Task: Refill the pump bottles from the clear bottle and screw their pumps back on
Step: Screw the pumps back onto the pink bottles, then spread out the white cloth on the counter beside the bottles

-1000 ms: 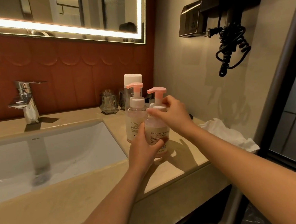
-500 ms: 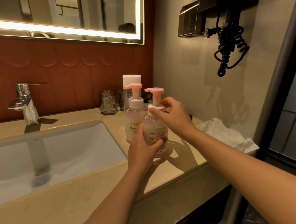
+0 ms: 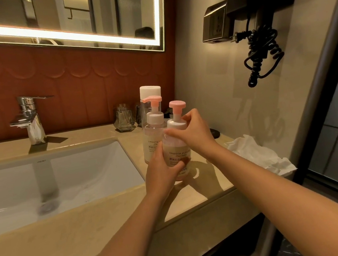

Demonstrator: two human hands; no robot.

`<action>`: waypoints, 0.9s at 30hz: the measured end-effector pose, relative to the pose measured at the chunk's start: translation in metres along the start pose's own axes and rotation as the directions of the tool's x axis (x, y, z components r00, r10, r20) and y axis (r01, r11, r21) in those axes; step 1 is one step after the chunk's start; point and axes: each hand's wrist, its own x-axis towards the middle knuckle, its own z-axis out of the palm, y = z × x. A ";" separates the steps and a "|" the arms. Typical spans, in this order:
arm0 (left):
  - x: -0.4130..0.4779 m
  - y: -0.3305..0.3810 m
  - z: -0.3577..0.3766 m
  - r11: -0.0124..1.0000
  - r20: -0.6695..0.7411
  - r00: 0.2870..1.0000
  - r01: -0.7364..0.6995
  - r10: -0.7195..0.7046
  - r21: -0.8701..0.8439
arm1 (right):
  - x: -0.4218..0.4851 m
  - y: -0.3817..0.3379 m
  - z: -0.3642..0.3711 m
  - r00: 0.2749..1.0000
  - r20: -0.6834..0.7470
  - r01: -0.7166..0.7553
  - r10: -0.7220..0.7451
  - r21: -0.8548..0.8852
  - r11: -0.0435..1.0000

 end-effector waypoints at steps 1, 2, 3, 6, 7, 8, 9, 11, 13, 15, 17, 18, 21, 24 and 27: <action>0.000 0.000 0.000 1.000 -0.006 1.000 0.006 -0.006 -0.002 | 0.001 -0.001 0.001 0.999 0.011 -0.032 0.032 -0.020 0.999; 0.000 0.000 -0.001 1.000 -0.013 1.000 0.010 -0.010 -0.004 | 0.001 -0.001 0.002 0.998 0.034 -0.049 0.050 -0.018 0.999; 0.001 0.001 -0.001 1.000 -0.020 1.000 0.011 -0.011 -0.007 | 0.000 0.000 0.002 0.996 0.065 -0.055 0.055 0.008 0.998; 0.001 0.002 -0.004 0.999 -0.059 0.998 -0.015 0.018 0.052 | -0.001 0.005 0.000 0.996 0.082 -0.038 0.027 0.141 0.989; 0.001 0.003 -0.005 0.994 -0.092 0.995 -0.020 0.030 0.111 | -0.001 0.009 -0.002 0.999 0.039 -0.028 0.021 0.168 0.985; 0.000 0.004 -0.006 0.985 -0.128 0.991 -0.017 0.039 0.170 | -0.001 0.013 -0.006 1.000 -0.018 -0.021 0.025 0.175 0.984; 0.000 0.005 -0.008 0.978 -0.155 0.987 -0.007 0.040 0.208 | 0.000 0.019 -0.012 0.996 -0.076 -0.024 0.036 0.151 0.988; 0.000 0.007 -0.009 0.980 -0.148 0.989 0.023 0.007 0.198 | 0.004 0.037 -0.028 0.985 -0.156 -0.079 0.079 0.008 0.997; 0.001 0.008 -0.010 0.996 -0.074 0.997 0.017 -0.010 0.090 | 0.006 0.058 -0.048 0.971 -0.181 -0.194 0.155 -0.225 0.955; 0.003 0.009 -0.010 1.000 -0.023 1.000 -0.016 0.016 -0.012 | 0.006 0.080 -0.069 0.955 -0.185 -0.292 0.232 -0.455 0.841; 0.007 0.011 -0.009 1.000 0.002 1.000 -0.019 0.019 -0.014 | 0.004 0.097 -0.086 0.942 -0.181 -0.334 0.283 -0.611 0.718; 0.010 0.011 -0.008 1.000 0.016 1.000 -0.011 0.011 -0.005 | 0.002 0.104 -0.092 0.937 -0.173 -0.339 0.303 -0.655 0.675; 0.022 0.014 0.002 1.000 0.085 0.996 0.028 -0.029 0.014 | -0.003 0.120 -0.102 0.920 -0.113 -0.331 0.376 -0.737 0.589; 0.039 0.020 0.019 0.996 0.166 0.982 0.086 -0.091 0.035 | -0.008 0.127 -0.108 0.900 -0.073 -0.317 0.430 -0.787 0.530; 0.058 0.030 0.040 0.988 0.211 0.967 0.124 -0.141 0.094 | -0.009 0.129 -0.114 0.905 -0.034 -0.303 0.424 -0.750 0.588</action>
